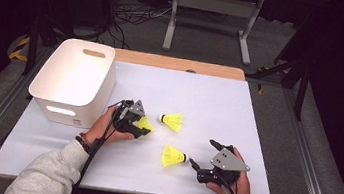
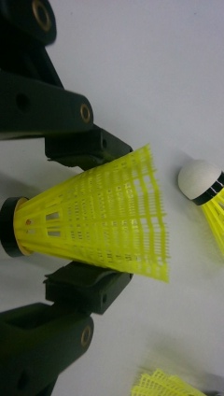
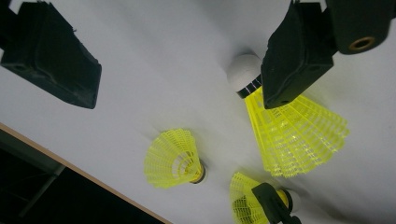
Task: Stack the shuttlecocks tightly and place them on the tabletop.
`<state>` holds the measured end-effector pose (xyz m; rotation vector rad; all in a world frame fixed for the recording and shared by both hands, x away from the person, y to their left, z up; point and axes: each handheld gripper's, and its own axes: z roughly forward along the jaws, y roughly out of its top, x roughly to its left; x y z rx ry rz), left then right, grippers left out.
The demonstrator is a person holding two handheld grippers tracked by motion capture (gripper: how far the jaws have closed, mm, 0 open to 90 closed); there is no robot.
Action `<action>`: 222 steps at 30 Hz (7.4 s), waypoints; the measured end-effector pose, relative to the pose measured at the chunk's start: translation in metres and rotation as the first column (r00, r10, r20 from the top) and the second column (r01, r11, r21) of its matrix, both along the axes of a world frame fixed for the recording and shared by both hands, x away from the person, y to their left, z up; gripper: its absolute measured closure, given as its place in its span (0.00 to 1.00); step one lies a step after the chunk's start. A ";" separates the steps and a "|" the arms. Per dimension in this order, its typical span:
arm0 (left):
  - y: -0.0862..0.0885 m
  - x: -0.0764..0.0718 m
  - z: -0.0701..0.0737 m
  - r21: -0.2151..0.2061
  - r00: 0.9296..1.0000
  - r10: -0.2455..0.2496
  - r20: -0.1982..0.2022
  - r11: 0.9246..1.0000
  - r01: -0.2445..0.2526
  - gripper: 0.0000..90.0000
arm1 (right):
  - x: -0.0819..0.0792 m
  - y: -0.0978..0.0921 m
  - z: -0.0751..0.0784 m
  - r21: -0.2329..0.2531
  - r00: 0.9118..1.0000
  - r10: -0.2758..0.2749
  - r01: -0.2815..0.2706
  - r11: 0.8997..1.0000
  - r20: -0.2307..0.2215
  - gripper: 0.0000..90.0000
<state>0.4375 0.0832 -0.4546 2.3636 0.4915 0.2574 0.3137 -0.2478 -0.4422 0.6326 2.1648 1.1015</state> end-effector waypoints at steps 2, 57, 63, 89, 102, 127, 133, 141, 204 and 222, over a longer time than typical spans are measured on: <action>0.000 -0.001 0.005 0.026 0.997 -0.007 0.073 1.000 0.005 0.55 | 0.000 0.000 0.000 0.001 1.000 -0.001 0.001 1.000 0.004 0.14; -0.021 -0.001 0.021 -0.023 0.993 0.115 -0.027 0.993 -0.115 0.66 | -0.003 0.004 0.002 -0.010 0.999 0.047 -0.047 0.999 -0.013 0.15; -0.016 0.003 0.023 -0.018 0.984 0.174 0.021 0.985 -0.174 0.83 | -0.002 0.005 0.001 -0.016 0.999 0.042 -0.042 0.999 -0.017 0.15; -0.028 0.033 0.025 0.202 0.985 0.140 0.101 0.967 -0.158 0.98 | -0.002 0.006 -0.001 -0.018 0.998 0.058 -0.058 0.998 -0.028 0.15; -0.026 0.043 0.017 0.127 0.984 0.169 0.048 0.977 -0.174 0.86 | -0.003 0.007 -0.001 -0.018 0.997 0.067 -0.068 0.998 -0.032 0.15; -0.009 -0.002 0.059 -0.046 0.975 0.103 0.197 0.994 -0.095 0.49 | -0.003 0.003 0.003 -0.005 0.998 0.052 -0.052 0.999 -0.021 0.15; 0.002 -0.014 0.051 -0.080 0.973 0.104 0.204 0.993 -0.089 0.44 | -0.003 0.003 0.004 -0.006 0.999 0.048 -0.048 0.999 -0.017 0.15; 0.017 -0.026 0.036 -0.174 0.964 0.112 0.243 0.982 -0.070 0.32 | -0.003 0.001 0.005 -0.003 0.999 0.039 -0.039 0.999 -0.012 0.15; 0.156 -0.130 -0.020 -0.367 0.931 0.200 0.306 0.927 -0.079 0.06 | 0.110 0.067 0.013 -0.061 0.931 0.050 -0.077 0.995 -0.361 0.51; 0.161 -0.130 -0.018 -0.397 0.928 0.224 0.298 0.913 -0.093 0.06 | 0.132 0.083 0.012 -0.118 0.919 0.041 -0.094 0.989 -0.392 1.00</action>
